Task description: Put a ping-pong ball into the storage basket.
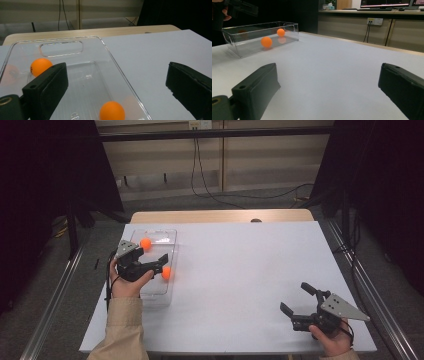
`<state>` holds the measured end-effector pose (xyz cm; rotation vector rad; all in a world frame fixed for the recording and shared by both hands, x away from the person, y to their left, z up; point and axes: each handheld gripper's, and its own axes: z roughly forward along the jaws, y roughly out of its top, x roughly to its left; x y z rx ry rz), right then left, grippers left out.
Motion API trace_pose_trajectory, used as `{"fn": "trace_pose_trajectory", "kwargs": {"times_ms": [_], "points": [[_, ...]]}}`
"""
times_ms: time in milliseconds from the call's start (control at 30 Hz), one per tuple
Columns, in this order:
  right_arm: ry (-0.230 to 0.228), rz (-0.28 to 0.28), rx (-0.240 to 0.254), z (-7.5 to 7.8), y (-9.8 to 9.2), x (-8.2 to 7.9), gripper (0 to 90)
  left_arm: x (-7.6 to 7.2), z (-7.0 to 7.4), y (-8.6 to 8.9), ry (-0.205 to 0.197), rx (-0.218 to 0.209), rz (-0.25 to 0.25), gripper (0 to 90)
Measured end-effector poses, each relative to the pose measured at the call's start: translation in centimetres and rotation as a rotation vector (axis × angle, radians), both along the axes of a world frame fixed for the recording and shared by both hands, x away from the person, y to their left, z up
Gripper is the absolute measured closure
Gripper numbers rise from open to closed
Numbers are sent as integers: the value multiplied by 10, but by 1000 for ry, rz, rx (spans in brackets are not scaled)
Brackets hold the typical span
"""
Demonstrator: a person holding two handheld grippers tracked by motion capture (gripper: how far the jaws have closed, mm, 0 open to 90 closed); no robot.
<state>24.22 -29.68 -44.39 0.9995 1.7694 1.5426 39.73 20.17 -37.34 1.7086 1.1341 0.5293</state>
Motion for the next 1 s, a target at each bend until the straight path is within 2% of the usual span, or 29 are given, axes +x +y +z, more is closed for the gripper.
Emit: {"fn": "trace_pose_trajectory", "kwargs": {"times_ms": [100, 267, 1000], "points": [[0, -1, 0, 0, 0, 0, 24, -2, 0, 0, -6, -13, 0, 42], [-1, -1, 1, 0, 0, 0, 24, -5, 0, 0, -19, -5, 2, 41], [-2, -3, -1, 0, -1, 0, 24, -21, -6, -2, -47, -14, -46, 36]]}}
